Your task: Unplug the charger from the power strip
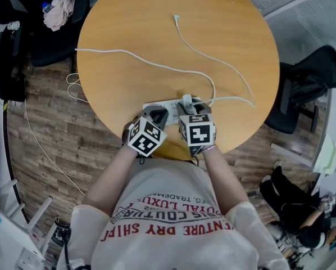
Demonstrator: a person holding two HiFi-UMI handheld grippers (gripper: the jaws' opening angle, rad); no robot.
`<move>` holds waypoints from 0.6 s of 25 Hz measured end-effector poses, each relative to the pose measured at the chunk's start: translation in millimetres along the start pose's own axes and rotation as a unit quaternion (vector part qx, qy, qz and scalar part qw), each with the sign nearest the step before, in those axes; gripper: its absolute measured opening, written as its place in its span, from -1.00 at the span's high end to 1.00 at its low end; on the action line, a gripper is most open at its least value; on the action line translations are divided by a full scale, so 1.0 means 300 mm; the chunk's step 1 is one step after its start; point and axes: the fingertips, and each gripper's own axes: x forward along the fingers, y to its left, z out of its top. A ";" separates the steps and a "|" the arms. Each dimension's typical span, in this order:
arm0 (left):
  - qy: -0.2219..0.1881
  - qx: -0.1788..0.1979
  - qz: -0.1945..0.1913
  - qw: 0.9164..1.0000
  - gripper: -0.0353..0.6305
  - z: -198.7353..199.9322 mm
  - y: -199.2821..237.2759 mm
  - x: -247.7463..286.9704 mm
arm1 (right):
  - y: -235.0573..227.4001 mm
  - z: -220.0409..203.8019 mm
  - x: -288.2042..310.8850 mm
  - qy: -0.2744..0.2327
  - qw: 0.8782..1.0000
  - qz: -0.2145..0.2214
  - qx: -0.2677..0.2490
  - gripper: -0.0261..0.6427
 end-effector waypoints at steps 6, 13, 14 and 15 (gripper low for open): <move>-0.005 0.005 -0.002 1.000 0.81 -0.002 -0.002 -0.006 | 0.006 -0.032 0.043 0.042 0.999 -0.018 0.016 0.42; 0.001 -0.023 -0.018 1.000 0.81 0.001 0.006 -0.001 | 0.005 -0.033 0.043 0.047 0.998 -0.032 0.030 0.44; 0.002 -0.028 -0.020 0.999 0.81 -0.001 0.010 -0.002 | 0.007 -0.036 0.042 0.051 0.998 -0.035 0.029 0.44; 0.002 -0.032 -0.021 0.999 0.81 -0.003 0.013 -0.003 | 0.012 -0.037 0.042 0.052 0.998 -0.036 0.028 0.44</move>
